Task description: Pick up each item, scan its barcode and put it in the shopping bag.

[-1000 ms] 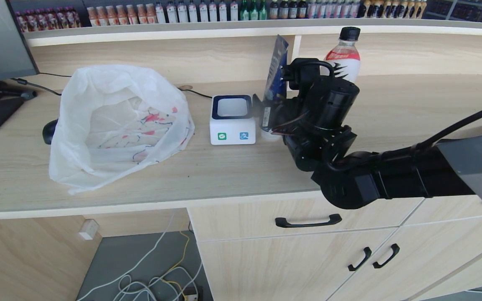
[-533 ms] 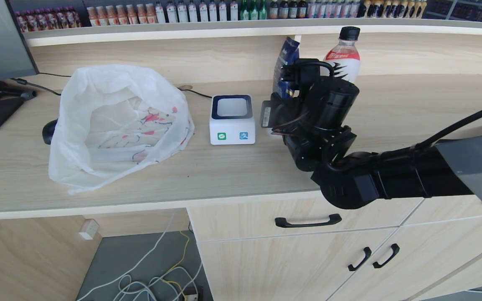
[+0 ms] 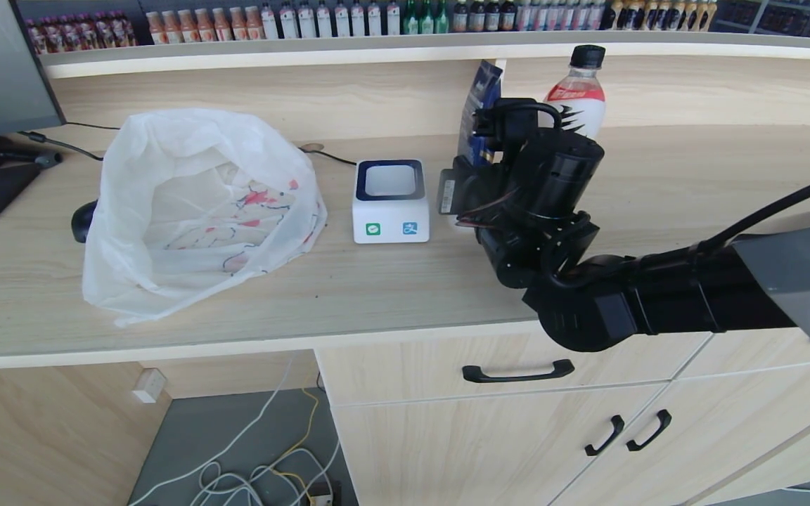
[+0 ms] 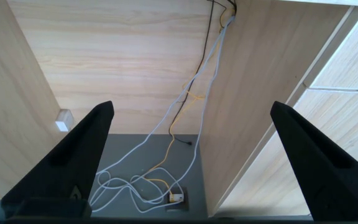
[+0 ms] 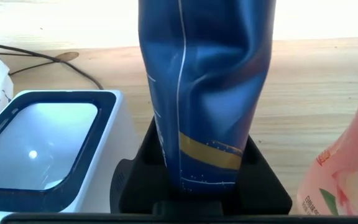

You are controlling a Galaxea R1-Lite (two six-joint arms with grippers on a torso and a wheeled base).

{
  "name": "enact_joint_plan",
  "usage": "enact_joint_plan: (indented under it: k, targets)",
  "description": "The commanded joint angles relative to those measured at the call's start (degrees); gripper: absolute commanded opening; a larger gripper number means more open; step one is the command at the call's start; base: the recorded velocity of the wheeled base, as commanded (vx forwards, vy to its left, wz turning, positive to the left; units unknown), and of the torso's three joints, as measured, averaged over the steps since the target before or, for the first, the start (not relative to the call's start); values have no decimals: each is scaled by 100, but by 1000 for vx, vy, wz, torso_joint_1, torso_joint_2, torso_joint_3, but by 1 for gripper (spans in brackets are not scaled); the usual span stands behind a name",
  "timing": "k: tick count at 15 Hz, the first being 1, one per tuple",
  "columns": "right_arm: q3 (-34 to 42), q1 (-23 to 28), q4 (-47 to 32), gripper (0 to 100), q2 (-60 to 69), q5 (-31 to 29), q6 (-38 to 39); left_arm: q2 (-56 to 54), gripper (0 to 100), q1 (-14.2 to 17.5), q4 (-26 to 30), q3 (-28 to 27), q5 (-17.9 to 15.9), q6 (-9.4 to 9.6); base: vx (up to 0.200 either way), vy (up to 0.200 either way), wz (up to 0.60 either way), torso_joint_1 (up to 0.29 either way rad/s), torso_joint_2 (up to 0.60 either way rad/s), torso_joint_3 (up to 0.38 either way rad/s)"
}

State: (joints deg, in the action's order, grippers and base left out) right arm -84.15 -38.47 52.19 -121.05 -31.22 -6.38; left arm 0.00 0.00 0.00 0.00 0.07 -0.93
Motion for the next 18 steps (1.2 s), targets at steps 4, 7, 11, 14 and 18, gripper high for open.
enact_joint_plan:
  k: [4, 7, 11, 14, 18]
  targets:
    - [4, -37, 37, 0, 161, 2, -30, 9, 100, 0, 0, 0, 1, 5, 0, 0, 0, 0, 0, 0]
    - [13, -73, 37, 0, 337, 2, -48, 0, 100, 0, 0, 0, 1, -4, 0, 0, 0, 0, 0, 0]
    - [39, -380, 37, 0, 644, -51, -83, 0, 100, 0, 0, 0, 1, 5, 0, 0, 0, 0, 0, 0]
    - [312, -556, 310, 0, 794, -288, -92, 0, 100, 0, 0, 0, 1, -4, 0, 0, 0, 0, 0, 0]
    - [901, -758, 1101, 0, 1040, -332, -408, 0, 100, 0, 0, 0, 1, -4, 0, 0, 0, 0, 0, 0]
